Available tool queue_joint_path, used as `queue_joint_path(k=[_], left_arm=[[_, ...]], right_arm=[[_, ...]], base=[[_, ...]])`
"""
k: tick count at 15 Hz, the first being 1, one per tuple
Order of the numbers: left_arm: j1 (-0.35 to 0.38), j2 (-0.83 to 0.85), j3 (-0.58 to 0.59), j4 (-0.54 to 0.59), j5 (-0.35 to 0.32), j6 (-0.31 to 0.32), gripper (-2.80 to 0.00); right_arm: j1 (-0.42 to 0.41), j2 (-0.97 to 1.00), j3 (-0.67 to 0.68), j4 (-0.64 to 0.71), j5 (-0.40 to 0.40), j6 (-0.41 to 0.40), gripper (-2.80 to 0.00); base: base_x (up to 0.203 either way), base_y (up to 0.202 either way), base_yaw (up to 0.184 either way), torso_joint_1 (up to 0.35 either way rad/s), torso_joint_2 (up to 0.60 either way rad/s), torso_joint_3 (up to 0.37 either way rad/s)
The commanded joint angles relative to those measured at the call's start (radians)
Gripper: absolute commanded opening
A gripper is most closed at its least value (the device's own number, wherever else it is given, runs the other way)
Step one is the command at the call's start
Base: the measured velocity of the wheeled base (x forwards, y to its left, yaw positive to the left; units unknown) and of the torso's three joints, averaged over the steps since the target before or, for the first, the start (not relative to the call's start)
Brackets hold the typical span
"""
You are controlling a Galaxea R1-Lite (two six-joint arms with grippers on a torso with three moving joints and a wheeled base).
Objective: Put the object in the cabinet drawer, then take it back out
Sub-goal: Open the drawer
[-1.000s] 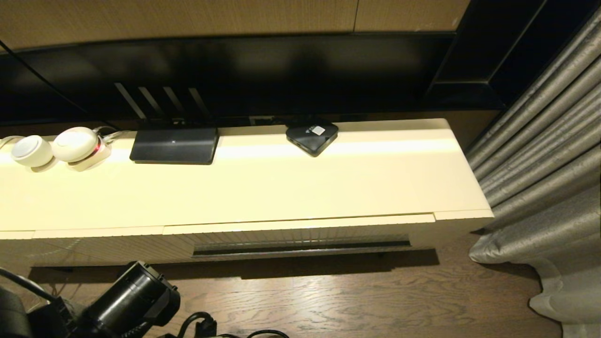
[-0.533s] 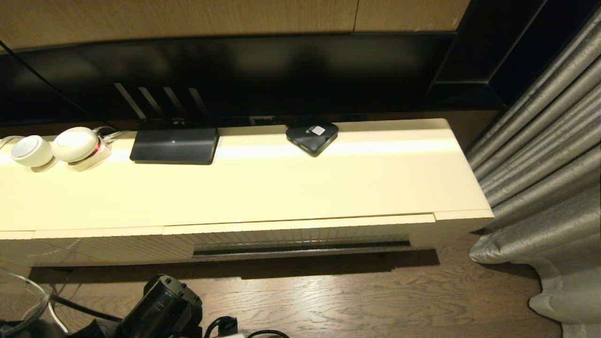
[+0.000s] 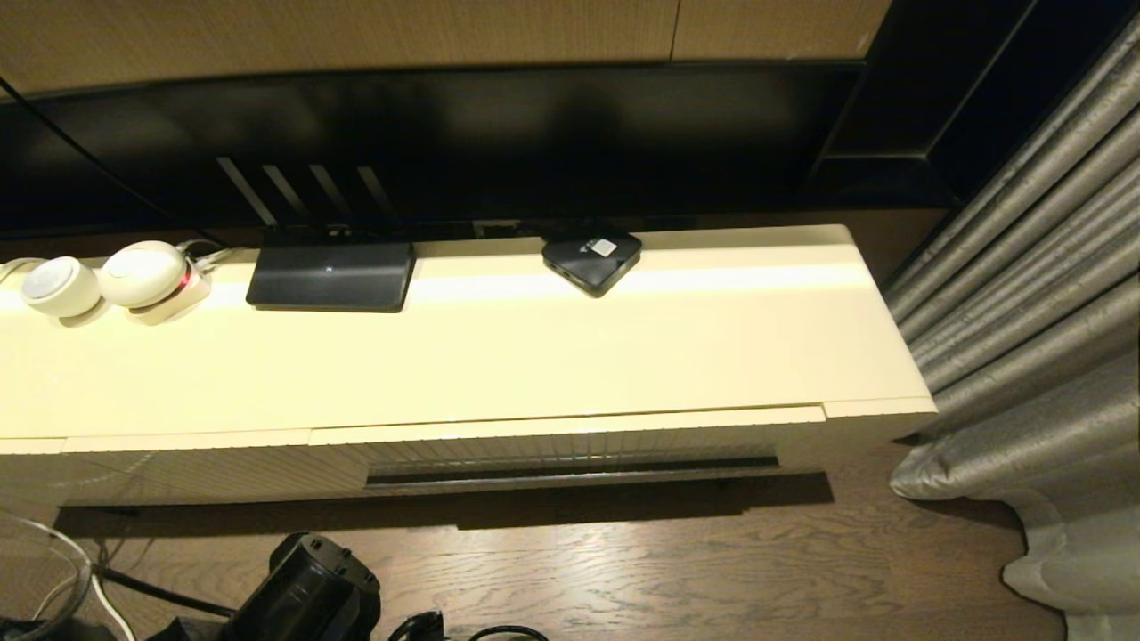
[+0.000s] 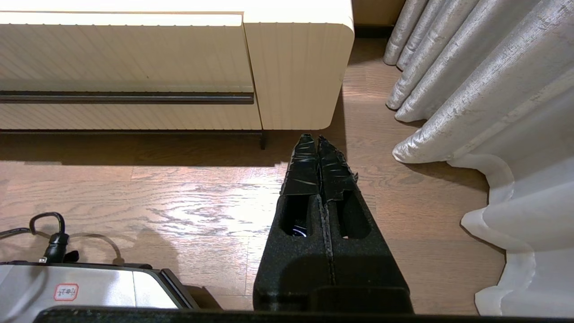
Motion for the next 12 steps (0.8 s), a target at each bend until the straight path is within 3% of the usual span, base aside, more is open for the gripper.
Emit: queue_joint_path(k=[1, 12], left_arm=[[-0.001, -0.03, 0.003, 0.0, 0.045, 0.025, -2.8], [-0.061, 0.042, -0.023, -0.001, 0.098, 0.019, -2.8]], right_arm=[[0.0, 0.001, 0.002, 0.0, -0.001, 0.0, -2.8], [0.0, 0.001, 0.0, 0.0, 0.0, 0.0, -2.8]], base=[[0.0, 0.0, 0.0, 0.0, 0.0, 0.0], [0.0, 0.0, 0.0, 0.0, 0.0, 0.0]])
